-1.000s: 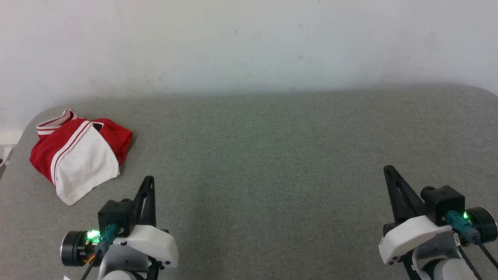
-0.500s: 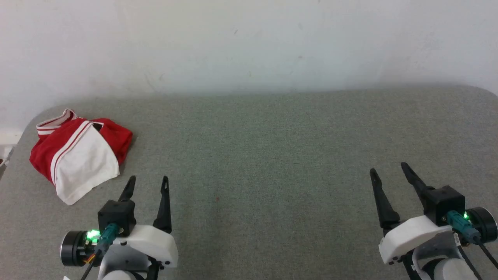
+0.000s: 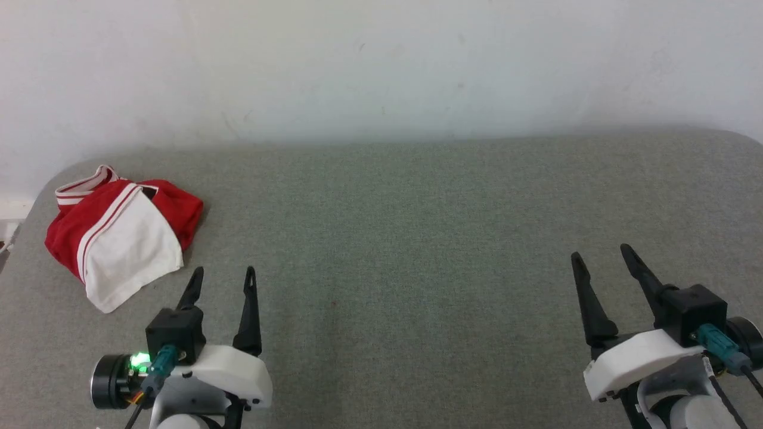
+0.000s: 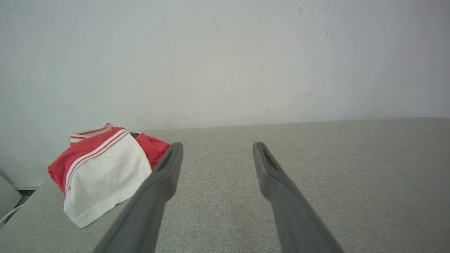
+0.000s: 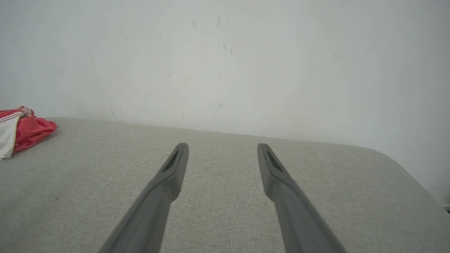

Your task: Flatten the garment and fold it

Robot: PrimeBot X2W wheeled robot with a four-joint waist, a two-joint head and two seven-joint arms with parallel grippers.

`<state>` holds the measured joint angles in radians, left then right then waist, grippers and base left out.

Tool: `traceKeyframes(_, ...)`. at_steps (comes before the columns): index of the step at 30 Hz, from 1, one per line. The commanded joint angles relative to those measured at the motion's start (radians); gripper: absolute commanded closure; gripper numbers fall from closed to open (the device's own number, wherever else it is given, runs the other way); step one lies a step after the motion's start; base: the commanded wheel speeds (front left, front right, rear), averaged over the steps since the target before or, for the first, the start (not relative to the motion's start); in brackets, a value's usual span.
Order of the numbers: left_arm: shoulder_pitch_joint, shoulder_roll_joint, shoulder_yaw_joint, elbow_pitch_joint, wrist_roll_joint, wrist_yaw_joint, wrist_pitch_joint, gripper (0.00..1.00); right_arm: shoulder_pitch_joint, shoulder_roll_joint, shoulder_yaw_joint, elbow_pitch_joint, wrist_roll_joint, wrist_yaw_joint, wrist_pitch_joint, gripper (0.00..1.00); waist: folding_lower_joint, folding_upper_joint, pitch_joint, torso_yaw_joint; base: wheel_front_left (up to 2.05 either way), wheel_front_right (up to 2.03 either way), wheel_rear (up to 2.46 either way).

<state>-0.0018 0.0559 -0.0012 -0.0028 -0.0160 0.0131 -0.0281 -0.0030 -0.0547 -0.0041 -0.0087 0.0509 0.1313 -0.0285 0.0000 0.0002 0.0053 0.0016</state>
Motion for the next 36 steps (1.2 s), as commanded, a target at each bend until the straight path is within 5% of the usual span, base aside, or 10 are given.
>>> traceKeyframes(1, -0.003, -0.001, -0.002, -0.002, -0.008, 0.011, -0.009, 0.00, 0.000, 0.001, -0.006, -0.005, 0.013, 0.000, -0.009, 0.00, 0.0000, -0.0002, 0.000, 0.000, 0.00, 0.00, 0.00)
traceKeyframes(18, -0.012, -0.002, -0.001, -0.010, -0.012, 0.042, -0.044, 0.00, 0.001, 0.001, -0.005, -0.015, 0.039, 0.000, -0.044, 0.00, 0.0000, -0.0002, 0.014, 0.032, 0.00, 0.00, 0.00)
traceKeyframes(36, -0.014, -0.002, 0.006, -0.017, -0.022, 0.082, -0.082, 0.00, 0.000, 0.002, -0.005, -0.020, 0.049, 0.000, -0.082, 0.00, 0.0000, -0.0002, 0.034, 0.146, 0.00, 0.00, 0.00)
